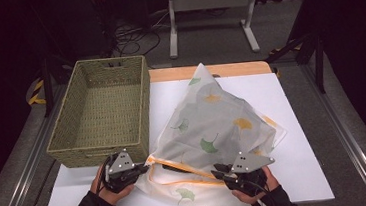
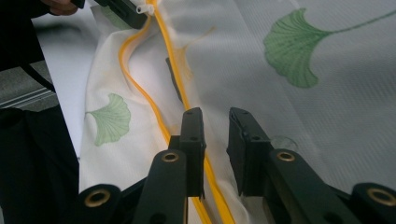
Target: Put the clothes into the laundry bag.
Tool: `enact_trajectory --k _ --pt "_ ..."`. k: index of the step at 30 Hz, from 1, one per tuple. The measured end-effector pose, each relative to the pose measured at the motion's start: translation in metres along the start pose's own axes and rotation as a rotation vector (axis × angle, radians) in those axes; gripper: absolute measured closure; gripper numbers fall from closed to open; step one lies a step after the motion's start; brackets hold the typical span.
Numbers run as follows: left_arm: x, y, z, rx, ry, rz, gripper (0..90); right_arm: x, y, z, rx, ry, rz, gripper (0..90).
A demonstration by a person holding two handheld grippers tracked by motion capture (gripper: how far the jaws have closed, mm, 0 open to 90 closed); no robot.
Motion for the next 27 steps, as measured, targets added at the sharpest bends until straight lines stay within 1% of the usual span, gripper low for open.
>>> enact_trajectory --k 2,8,12,13,14,15,20,23,27 --pt "0.0 -0.003 -0.001 -0.009 -0.001 0.006 88.3 -0.002 0.003 -0.004 0.008 -0.004 -0.005 76.4" --pt "0.0 -0.008 -0.002 -0.02 -0.007 0.013 88.3 -0.008 0.014 -0.013 0.031 -0.015 -0.024 76.2" --pt "0.0 -0.011 -0.002 -0.019 -0.007 0.021 88.3 -0.013 0.019 -0.02 0.033 -0.025 -0.034 75.8" --pt "0.0 -0.011 -0.002 -0.025 -0.008 0.02 88.3 -0.014 0.02 -0.022 0.035 -0.029 -0.038 75.8" --pt "0.0 -0.012 -0.003 -0.027 -0.009 0.022 88.2 -0.018 0.023 -0.025 0.036 -0.034 -0.044 75.9" --pt "0.0 -0.012 -0.003 -0.028 -0.011 0.025 88.2 -0.018 0.023 -0.025 0.036 -0.034 -0.044 75.9" --pt "-0.001 -0.016 -0.004 -0.036 -0.011 0.033 88.2 -0.029 0.031 -0.032 0.051 -0.031 -0.066 76.2" --pt "-0.002 -0.018 -0.003 -0.039 -0.008 0.034 88.2 -0.036 0.034 -0.034 0.053 -0.026 -0.073 75.9" --pt "-0.002 -0.021 -0.004 -0.045 -0.01 0.04 88.1 -0.045 0.035 -0.037 0.036 -0.024 -0.08 75.3"
Point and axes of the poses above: each handheld gripper's, and its own axes: x roughly backward along the jaws, z roughly out of its underside, y roughly to its left, the point moved 8 cm from there along -x, roughly forward along the jaws, and after that the axes turned 1 degree about -z, right-handed, at the moved point
